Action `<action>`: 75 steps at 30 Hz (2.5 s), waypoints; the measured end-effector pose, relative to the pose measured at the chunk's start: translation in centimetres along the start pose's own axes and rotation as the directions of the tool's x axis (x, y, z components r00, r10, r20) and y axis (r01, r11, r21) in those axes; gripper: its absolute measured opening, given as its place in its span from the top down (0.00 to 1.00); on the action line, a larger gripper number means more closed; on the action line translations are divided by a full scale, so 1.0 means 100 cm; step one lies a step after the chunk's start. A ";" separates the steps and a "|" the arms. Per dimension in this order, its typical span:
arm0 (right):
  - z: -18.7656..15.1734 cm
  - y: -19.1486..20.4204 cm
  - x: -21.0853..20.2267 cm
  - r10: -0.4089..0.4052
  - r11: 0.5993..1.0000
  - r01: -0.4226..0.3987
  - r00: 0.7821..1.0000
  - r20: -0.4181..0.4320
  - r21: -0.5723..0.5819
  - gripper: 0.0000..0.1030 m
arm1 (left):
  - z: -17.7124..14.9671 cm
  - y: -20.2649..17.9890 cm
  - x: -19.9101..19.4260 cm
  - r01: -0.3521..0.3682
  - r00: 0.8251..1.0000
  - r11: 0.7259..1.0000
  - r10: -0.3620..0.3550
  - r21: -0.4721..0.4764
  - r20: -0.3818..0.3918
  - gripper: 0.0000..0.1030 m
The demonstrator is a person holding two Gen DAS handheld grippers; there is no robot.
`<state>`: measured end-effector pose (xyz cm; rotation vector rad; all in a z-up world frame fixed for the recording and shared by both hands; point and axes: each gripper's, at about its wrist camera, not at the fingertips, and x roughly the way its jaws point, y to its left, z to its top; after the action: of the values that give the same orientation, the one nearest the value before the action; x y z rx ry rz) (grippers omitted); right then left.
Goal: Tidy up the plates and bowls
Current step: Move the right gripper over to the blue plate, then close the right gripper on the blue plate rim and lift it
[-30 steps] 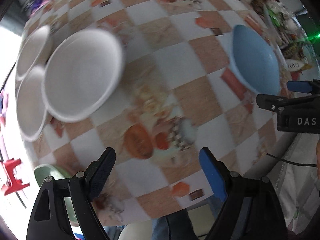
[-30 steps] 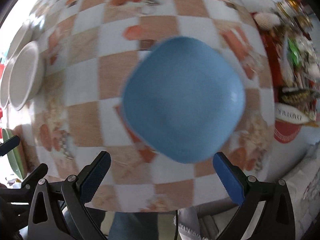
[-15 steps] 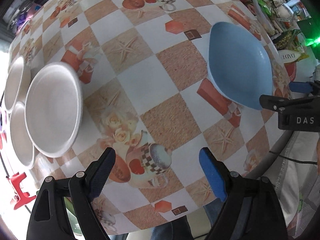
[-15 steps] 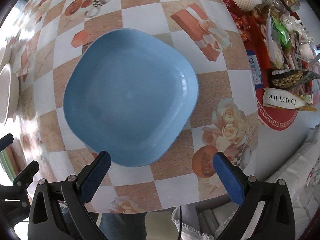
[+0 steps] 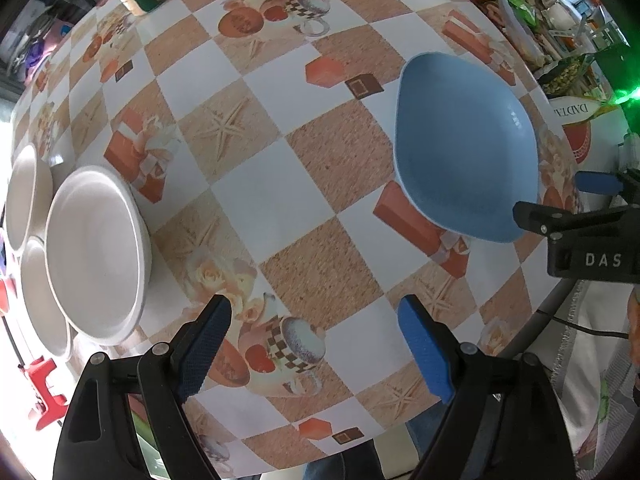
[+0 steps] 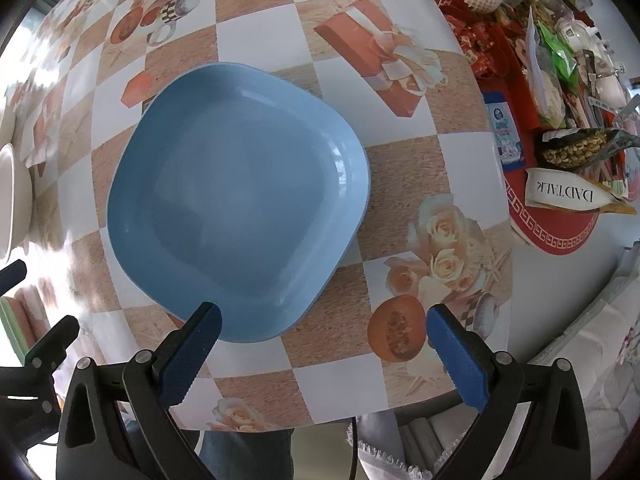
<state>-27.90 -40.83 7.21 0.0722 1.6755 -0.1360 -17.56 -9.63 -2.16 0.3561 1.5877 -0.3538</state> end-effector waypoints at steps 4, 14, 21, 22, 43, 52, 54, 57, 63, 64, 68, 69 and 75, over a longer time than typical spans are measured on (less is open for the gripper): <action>0.005 0.000 0.000 -0.012 1.000 0.012 1.000 0.004 -0.016 0.00 | 0.013 -0.010 -0.004 0.000 1.000 1.000 0.000 0.003 0.002 0.15; 0.009 0.004 -0.003 -0.017 0.999 0.018 1.000 0.009 -0.029 0.00 | 0.020 -0.020 0.000 0.003 1.000 1.000 -0.003 0.005 0.002 0.15; 0.009 0.007 -0.005 -0.017 0.999 0.017 1.000 0.012 -0.029 0.00 | 0.018 -0.016 -0.004 0.011 1.000 1.000 -0.011 0.001 0.011 0.15; 0.010 0.007 -0.005 -0.017 0.999 0.017 1.000 0.012 -0.030 0.00 | 0.013 -0.013 -0.008 0.013 1.000 1.000 -0.013 0.002 0.011 0.15; 0.021 -0.018 -0.008 0.038 0.991 -0.045 0.998 0.056 0.126 0.00 | 0.053 -0.011 -0.007 0.025 0.995 1.000 -0.026 0.002 0.097 0.15; 0.013 -0.039 0.011 0.164 0.928 -0.173 0.985 0.057 0.330 0.00 | 0.088 -0.036 0.003 -0.038 0.988 0.993 0.021 0.109 0.153 0.15; 0.014 -0.042 0.013 0.171 0.918 -0.185 0.983 0.069 0.351 0.00 | 0.097 -0.041 0.006 -0.042 0.988 0.991 0.022 0.126 0.150 0.15; 0.018 -0.038 0.014 0.174 0.915 -0.191 0.982 0.079 0.356 0.00 | 0.104 -0.043 0.012 -0.058 0.987 0.989 0.036 0.139 0.154 0.15; 0.021 -0.032 0.019 0.169 0.916 -0.185 0.983 0.075 0.355 0.03 | 0.120 -0.048 0.022 -0.076 0.987 0.986 0.054 0.146 0.151 0.15; 0.021 -0.032 0.020 0.169 0.917 -0.184 0.983 0.075 0.353 0.06 | 0.122 -0.051 0.025 -0.072 0.988 0.986 0.051 0.150 0.145 0.17; 0.021 -0.021 0.014 0.142 0.932 -0.164 0.986 0.091 0.322 0.26 | 0.127 -0.057 0.034 -0.020 0.993 0.988 0.001 0.155 0.116 0.33; 0.021 -0.019 0.011 0.140 0.934 -0.164 0.985 0.098 0.317 0.37 | 0.128 -0.058 0.034 -0.008 0.994 0.988 -0.009 0.153 0.113 0.39; 0.025 -0.012 0.007 0.220 0.928 -0.246 0.968 0.120 0.282 0.72 | 0.130 -0.074 0.033 0.043 0.993 0.979 -0.063 0.198 0.096 0.67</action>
<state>-25.67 -42.33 6.33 0.4834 1.5360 -0.2059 -9.19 -21.88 -5.99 0.4403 1.4683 -0.5629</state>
